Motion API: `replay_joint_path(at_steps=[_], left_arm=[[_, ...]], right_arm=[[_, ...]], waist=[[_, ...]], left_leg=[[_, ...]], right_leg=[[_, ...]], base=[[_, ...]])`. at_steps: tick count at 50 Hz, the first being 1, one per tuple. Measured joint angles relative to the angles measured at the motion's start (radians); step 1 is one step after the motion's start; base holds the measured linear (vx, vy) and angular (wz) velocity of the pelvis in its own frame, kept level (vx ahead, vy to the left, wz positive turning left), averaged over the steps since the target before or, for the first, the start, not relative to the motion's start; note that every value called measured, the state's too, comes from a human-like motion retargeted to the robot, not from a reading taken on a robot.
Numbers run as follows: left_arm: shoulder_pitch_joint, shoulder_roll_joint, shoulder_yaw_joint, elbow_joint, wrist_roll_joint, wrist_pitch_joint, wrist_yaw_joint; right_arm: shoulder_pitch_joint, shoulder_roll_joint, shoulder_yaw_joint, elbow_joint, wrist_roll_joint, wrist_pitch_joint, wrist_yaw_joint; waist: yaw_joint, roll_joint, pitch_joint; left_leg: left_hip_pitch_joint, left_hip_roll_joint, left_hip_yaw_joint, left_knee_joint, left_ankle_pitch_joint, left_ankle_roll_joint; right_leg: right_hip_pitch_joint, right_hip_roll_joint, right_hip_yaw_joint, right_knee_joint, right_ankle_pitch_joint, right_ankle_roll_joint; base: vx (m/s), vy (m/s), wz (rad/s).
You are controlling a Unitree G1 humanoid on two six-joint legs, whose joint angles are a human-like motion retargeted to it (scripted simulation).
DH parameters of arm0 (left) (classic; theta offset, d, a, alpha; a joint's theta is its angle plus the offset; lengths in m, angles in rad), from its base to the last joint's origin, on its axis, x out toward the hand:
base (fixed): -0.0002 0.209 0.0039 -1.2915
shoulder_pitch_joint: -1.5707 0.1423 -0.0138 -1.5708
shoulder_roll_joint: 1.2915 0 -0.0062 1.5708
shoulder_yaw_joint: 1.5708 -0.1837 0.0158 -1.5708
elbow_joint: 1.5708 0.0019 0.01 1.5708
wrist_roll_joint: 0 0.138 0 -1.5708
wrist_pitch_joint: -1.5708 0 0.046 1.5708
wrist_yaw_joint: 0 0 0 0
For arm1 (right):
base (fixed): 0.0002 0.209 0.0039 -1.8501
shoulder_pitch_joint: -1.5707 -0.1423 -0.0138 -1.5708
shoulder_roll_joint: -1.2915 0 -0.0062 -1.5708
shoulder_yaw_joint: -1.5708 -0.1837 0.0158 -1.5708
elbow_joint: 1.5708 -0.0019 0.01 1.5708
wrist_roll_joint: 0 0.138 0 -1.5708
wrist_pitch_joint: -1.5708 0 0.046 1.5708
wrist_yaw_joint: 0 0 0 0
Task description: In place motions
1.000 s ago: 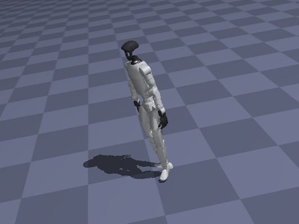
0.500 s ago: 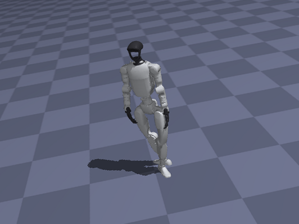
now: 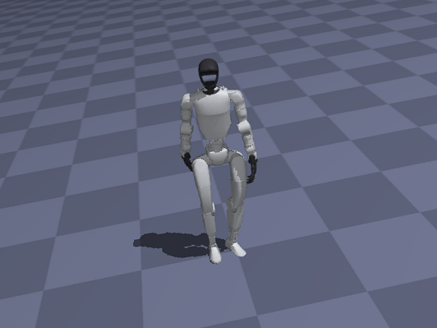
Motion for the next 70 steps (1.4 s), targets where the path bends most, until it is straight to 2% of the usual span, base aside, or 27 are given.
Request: replay_joint_path(at_steps=[2,3,4,8,14,23,27,37,40,45,47,48,50,52,54,55,57,60,62,65,67,68,70], left_arm=[[-0.004,-0.010,-0.001,0.000,-0.008,-0.002,-0.005],[-0.005,-0.012,0.002,0.002,-0.005,-0.002,-0.006],[-0.002,-0.019,0.004,0.003,0.004,-0.003,-0.002],[0.052,-0.055,0.028,0.004,0.009,-0.023,0.028],[0.142,-0.054,0.118,0.063,0.014,-0.017,0.022],[0.196,-0.043,0.177,0.117,0.003,-0.003,0.029],[0.201,-0.044,0.181,0.102,0.002,0.001,0.021],[0.238,-0.021,0.117,-0.040,0.076,-0.032,-0.033],[0.264,-0.025,0.116,-0.057,0.106,-0.041,0.006],[0.254,-0.064,0.169,-0.043,0.061,-0.020,-0.009],[0.239,-0.076,0.200,-0.037,0.035,-0.014,-0.024],[0.229,-0.077,0.213,-0.034,0.024,-0.010,-0.032],[0.203,-0.066,0.220,-0.028,0.013,0.000,-0.042],[0.189,-0.048,0.202,-0.025,0.016,0.004,-0.026],[0.173,-0.028,0.172,-0.013,0.023,0.010,-0.009],[0.164,-0.019,0.160,-0.005,0.027,0.015,-0.003],[0.159,-0.012,0.162,0.004,0.031,0.021,0.005],[0.149,-0.017,0.164,0.007,0.026,0.023,0.015],[0.154,-0.029,0.188,-0.005,0.013,0.018,0.024],[0.170,-0.052,0.226,-0.017,-0.019,0.007,0.032],[0.192,-0.067,0.249,-0.015,-0.042,0.008,0.027],[0.205,-0.074,0.260,-0.013,-0.054,0.010,0.022],[0.224,-0.084,0.267,-0.002,-0.086,0.016,0.013]], right_arm=[[-0.005,-0.005,0.011,0.013,-0.017,0.009,-0.002],[-0.010,-0.006,0.015,0.021,-0.023,0.016,0.001],[-0.015,-0.006,0.010,0.026,-0.028,0.024,0.007],[-0.040,-0.004,-0.008,0.006,-0.025,0.039,0.025],[-0.075,0.018,0.039,-0.111,-0.014,-0.020,0.026],[-0.116,0.061,0.087,-0.224,0.004,-0.071,0.116],[-0.105,0.063,0.117,-0.242,-0.036,-0.085,0.110],[-0.127,0.036,0.204,-0.163,-0.030,-0.053,0.141],[-0.142,0.032,0.240,-0.155,-0.040,-0.054,0.133],[-0.128,0.024,0.250,-0.167,-0.081,-0.072,0.092],[-0.108,0.018,0.245,-0.161,-0.084,-0.072,0.070],[-0.100,0.017,0.241,-0.155,-0.085,-0.069,0.058],[-0.093,0.022,0.215,-0.139,-0.078,-0.063,0.033],[-0.083,0.028,0.177,-0.130,-0.054,-0.060,0.017],[-0.069,0.034,0.133,-0.126,-0.029,-0.050,0.011],[-0.061,0.035,0.115,-0.125,-0.022,-0.038,0.010],[-0.045,0.027,0.114,-0.116,-0.027,-0.022,0.006],[-0.032,0.014,0.103,-0.091,-0.049,-0.009,-0.020],[-0.037,0.005,0.108,-0.072,-0.074,0.006,-0.032],[-0.049,0.001,0.104,-0.054,-0.130,0.029,-0.032],[-0.051,0.002,0.093,-0.052,-0.161,0.035,-0.035],[-0.051,0.003,0.088,-0.052,-0.170,0.033,-0.038],[-0.046,0.004,0.081,-0.057,-0.175,0.021,-0.042]], waist=[[0.034,-0.033,0.012],[0.077,-0.048,0.006],[0.090,-0.057,0.005],[0.140,-0.066,0.011],[0.107,-0.044,-0.037],[0.147,-0.060,-0.043],[0.151,-0.060,-0.047],[0.184,-0.050,-0.026],[0.167,-0.042,-0.008],[0.109,-0.034,0.023],[0.136,-0.052,0.025],[0.168,-0.065,0.027],[0.270,-0.097,0.033],[0.323,-0.123,0.031],[0.282,-0.122,0.014],[0.242,-0.111,0.000],[0.264,-0.104,-0.026],[0.263,-0.103,-0.035],[0.312,-0.116,-0.023],[0.378,-0.135,-0.004],[0.408,-0.133,-0.008],[0.416,-0.123,-0.016],[0.389,-0.068,-0.043]], left_leg=[[0.031,-0.035,-0.004,0.011,-0.008,0.003],[0.034,-0.041,0.016,0.022,-0.014,0.000],[0.037,-0.051,0.001,0.034,-0.014,0.001],[0.080,-0.075,-0.044,0.030,-0.005,0.010],[0.109,-0.082,-0.077,0.001,-0.009,0.005],[0.128,-0.093,-0.075,-0.002,-0.011,-0.005],[0.125,-0.092,-0.076,0.000,-0.011,-0.009],[0.076,-0.065,-0.066,0.034,-0.006,-0.049],[0.091,-0.078,-0.143,0.009,0.015,-0.049],[0.086,-0.148,-0.399,-0.008,0.022,-0.041],[0.065,-0.142,-0.324,-0.001,-0.019,-0.036],[0.053,-0.127,-0.216,0.007,-0.049,-0.029],[0.034,-0.079,0.099,0.035,-0.115,-0.013],[0.053,-0.029,0.362,0.044,-0.146,-0.030],[0.068,0.009,0.464,0.061,-0.144,-0.053],[0.071,0.019,0.476,0.066,-0.136,-0.057],[0.068,0.028,0.525,0.058,-0.107,-0.063],[0.034,-0.007,0.388,0.044,-0.026,-0.046],[0.035,-0.026,0.347,0.036,-0.003,-0.035],[0.046,-0.053,0.303,0.031,0.011,-0.029],[0.058,-0.057,0.289,0.022,0.004,-0.036],[0.061,-0.053,0.283,0.017,0.001,-0.041],[0.059,-0.012,0.235,0.013,0.002,-0.054]], right_leg=[[0.063,-0.025,-0.093,-0.057,0.038,-0.027],[0.099,-0.056,-0.202,-0.063,0.014,-0.032],[0.115,-0.073,-0.229,-0.067,0.011,-0.028],[0.171,-0.070,-0.228,-0.103,0.017,-0.029],[0.232,-0.044,-0.272,-0.181,0.032,-0.021],[0.242,-0.046,-0.269,-0.181,0.033,-0.032],[0.237,-0.048,-0.272,-0.178,0.034,-0.032],[0.175,-0.073,-0.278,-0.119,0.034,-0.047],[0.160,-0.090,-0.357,-0.066,0.000,-0.058],[0.217,-0.128,-0.620,-0.047,-0.066,-0.036],[0.245,-0.151,-0.704,-0.056,-0.081,-0.021],[0.255,-0.165,-0.729,-0.058,-0.088,-0.012],[0.262,-0.188,-0.745,-0.059,-0.099,0.006],[0.280,-0.206,-0.798,-0.071,-0.106,0.029],[0.324,-0.198,-0.956,-0.094,-0.116,0.057],[0.353,-0.180,-1.067,-0.111,-0.118,0.070],[0.388,-0.167,-1.157,-0.118,-0.124,0.095],[0.436,-0.134,-1.326,-0.148,-0.113,0.106],[0.466,-0.133,-1.365,-0.153,-0.110,0.114],[0.501,-0.139,-1.399,-0.153,-0.102,0.121],[0.513,-0.148,-1.367,-0.131,-0.075,0.105],[0.517,-0.154,-1.325,-0.109,-0.043,0.089],[0.517,-0.159,-1.234,-0.028,0.013,0.022]], base=[[0.15,0.09,0.36],[0.18,0.09,0.13],[0.21,0.09,0.70],[0.19,0.06,0.61],[0.19,0.04,0.27],[0.02,0.01,0.02],[0.00,0.00,0.00],[-0.10,0.02,-0.06],[-0.19,0.01,1.35],[-0.17,0.02,3.11],[-0.09,0.09,3.04],[-0.10,0.06,2.25],[-0.10,-0.01,1.67],[-0.04,-0.08,2.57],[0.04,-0.01,4.48],[0.09,-0.01,4.21],[0.11,0.02,2.70],[0.06,0.02,2.55],[0.00,-0.01,1.31],[0.04,-0.04,0.54],[0.14,-0.04,0.20],[0.18,-0.05,0.32],[0.19,-0.09,0.90]])
